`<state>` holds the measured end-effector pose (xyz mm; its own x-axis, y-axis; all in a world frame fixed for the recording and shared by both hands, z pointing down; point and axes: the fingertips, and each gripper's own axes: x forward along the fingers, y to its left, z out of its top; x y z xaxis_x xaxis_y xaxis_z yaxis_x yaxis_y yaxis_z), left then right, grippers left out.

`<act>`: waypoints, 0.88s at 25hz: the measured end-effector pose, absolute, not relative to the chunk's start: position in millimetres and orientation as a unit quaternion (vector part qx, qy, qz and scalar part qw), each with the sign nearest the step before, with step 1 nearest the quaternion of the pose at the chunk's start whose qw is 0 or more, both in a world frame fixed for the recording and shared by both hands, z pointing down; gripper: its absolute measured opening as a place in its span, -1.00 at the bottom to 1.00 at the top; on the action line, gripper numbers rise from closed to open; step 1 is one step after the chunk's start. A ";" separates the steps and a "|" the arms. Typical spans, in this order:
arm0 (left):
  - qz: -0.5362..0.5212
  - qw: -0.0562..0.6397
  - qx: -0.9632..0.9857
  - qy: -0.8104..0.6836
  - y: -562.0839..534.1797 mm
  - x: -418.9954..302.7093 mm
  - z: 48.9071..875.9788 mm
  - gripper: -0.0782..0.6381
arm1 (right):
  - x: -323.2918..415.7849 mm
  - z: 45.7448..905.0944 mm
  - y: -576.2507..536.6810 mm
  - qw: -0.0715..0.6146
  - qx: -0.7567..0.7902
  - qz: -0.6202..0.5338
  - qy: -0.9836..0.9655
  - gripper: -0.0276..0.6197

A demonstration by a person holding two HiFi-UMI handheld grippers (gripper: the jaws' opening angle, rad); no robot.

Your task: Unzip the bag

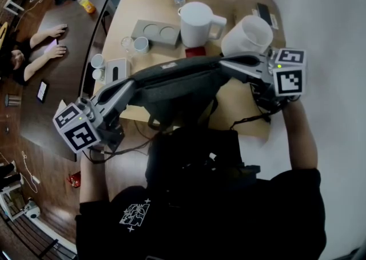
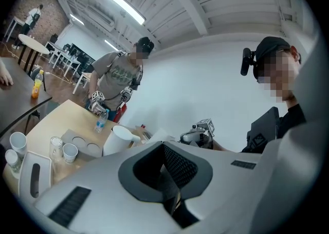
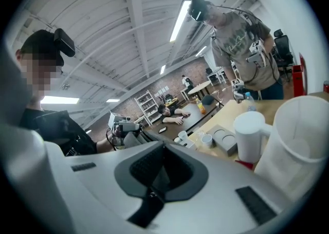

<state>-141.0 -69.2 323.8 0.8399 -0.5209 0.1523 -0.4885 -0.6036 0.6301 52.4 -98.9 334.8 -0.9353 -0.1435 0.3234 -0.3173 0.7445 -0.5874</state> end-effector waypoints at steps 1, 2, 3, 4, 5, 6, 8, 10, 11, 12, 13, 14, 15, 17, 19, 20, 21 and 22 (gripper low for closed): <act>-0.024 0.345 0.894 -0.283 -69.5 -142.2 323.9 -0.77 | 53.8 335.3 -99.8 0.129 0.126 0.336 -0.924 -0.87; -0.025 0.346 0.894 -0.284 -69.9 -143.3 324.0 -0.77 | 55.1 335.9 -100.6 0.128 0.128 0.338 -0.924 -0.87; -0.025 0.346 0.893 -0.285 -70.2 -144.3 324.2 -0.77 | 56.4 336.5 -101.3 0.127 0.130 0.339 -0.923 -0.87; -0.026 0.347 0.893 -0.286 -70.5 -145.1 324.4 -0.77 | 57.6 336.9 -101.9 0.126 0.132 0.339 -0.923 -0.87; -0.026 0.347 0.893 -0.287 -70.5 -145.8 324.4 -0.77 | 58.7 337.2 -102.2 0.126 0.133 0.340 -0.922 -0.87; -0.026 0.348 0.892 -0.287 -70.3 -146.2 324.4 -0.77 | 59.8 337.5 -102.5 0.125 0.135 0.341 -0.922 -0.87; -0.027 0.348 0.891 -0.289 -70.0 -146.8 324.5 -0.77 | 62.1 338.3 -102.9 0.123 0.136 0.342 -0.922 -0.87; -0.030 0.349 0.890 -0.292 -69.8 -147.9 324.6 -0.77 | 64.3 339.2 -103.5 0.122 0.138 0.343 -0.921 -0.87; -0.031 0.350 0.889 -0.293 -69.5 -148.9 324.7 -0.77 | 65.5 339.7 -103.8 0.122 0.139 0.343 -0.921 -0.87; -0.033 0.351 0.888 -0.294 -69.2 -149.9 324.9 -0.77 | 66.6 340.2 -104.1 0.122 0.141 0.344 -0.920 -0.87; -0.034 0.352 0.888 -0.295 -69.1 -150.8 325.2 -0.77 | 67.7 340.6 -104.7 0.122 0.142 0.344 -0.920 -0.87; -0.036 0.353 0.887 -0.296 -69.4 -151.6 325.7 -0.77 | 68.9 341.0 -105.3 0.121 0.143 0.344 -0.920 -0.87; -0.037 0.354 0.886 -0.298 -69.7 -152.4 326.5 -0.77 | 70.4 341.5 -106.1 0.120 0.145 0.345 -0.920 -0.87; -0.038 0.357 0.884 -0.300 -70.0 -154.6 328.7 -0.77 | 73.6 342.8 -107.2 0.117 0.148 0.346 -0.919 -0.87; -0.038 0.358 0.882 -0.303 -69.5 -157.6 331.6 -0.77 | 76.4 344.8 -107.9 0.114 0.152 0.348 -0.918 -0.87; -0.038 0.359 0.882 -0.304 -69.1 -158.9 333.0 -0.77 | 77.5 346.0 -108.2 0.113 0.153 0.349 -0.918 -0.87; -0.039 0.359 0.882 -0.304 -68.8 -159.8 334.3 -0.77 | 78.4 347.3 -108.7 0.113 0.154 0.349 -0.917 -0.87; -0.040 0.359 0.881 -0.305 -68.8 -160.5 335.6 -0.77 | 79.4 348.6 -109.3 0.112 0.156 0.350 -0.917 -0.87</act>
